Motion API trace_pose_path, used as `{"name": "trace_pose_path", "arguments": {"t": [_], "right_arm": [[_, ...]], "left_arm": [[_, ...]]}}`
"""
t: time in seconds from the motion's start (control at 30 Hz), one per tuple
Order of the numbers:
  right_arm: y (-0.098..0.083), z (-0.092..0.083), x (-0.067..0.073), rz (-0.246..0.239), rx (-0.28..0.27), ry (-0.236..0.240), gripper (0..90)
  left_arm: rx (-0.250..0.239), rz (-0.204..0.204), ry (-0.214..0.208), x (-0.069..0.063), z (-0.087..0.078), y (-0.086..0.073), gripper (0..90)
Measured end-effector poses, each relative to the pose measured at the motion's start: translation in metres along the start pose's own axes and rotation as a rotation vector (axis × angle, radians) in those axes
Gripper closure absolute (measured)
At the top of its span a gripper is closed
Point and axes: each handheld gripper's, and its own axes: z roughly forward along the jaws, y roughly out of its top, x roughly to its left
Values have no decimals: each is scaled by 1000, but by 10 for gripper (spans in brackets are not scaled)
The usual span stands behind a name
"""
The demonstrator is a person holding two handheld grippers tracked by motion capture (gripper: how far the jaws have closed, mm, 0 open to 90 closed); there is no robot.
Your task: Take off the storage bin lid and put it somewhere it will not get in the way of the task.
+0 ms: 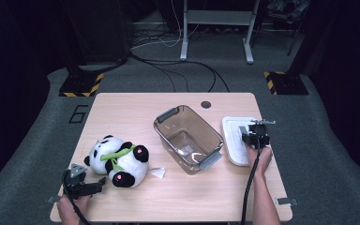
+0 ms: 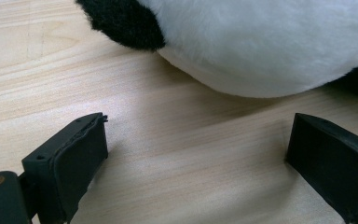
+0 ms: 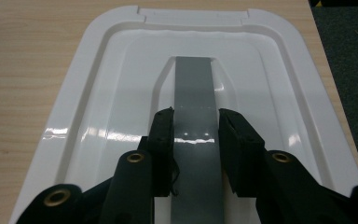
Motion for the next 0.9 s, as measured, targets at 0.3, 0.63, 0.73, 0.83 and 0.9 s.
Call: {"name": "trace_pose_path", "arguments": {"t": [0.3, 0.63, 0.73, 0.83, 0.9], "right_arm": [[-3, 13, 3, 15, 14, -36, 663], [-9, 4, -5, 36, 9, 29, 305], [-13, -7, -6, -4, -19, 55, 172], [-19, -19, -6, -63, -24, 138, 110], [-24, -25, -6, -82, -31, 158, 58]], "left_arm": [[-1, -1, 1, 0, 0, 0, 45], [-7, -1, 2, 0, 0, 0, 50], [-8, -1, 2, 0, 0, 0, 51], [-8, -2, 2, -1, 0, 0, 52], [-8, -2, 0, -1, 0, 0, 53]]}}
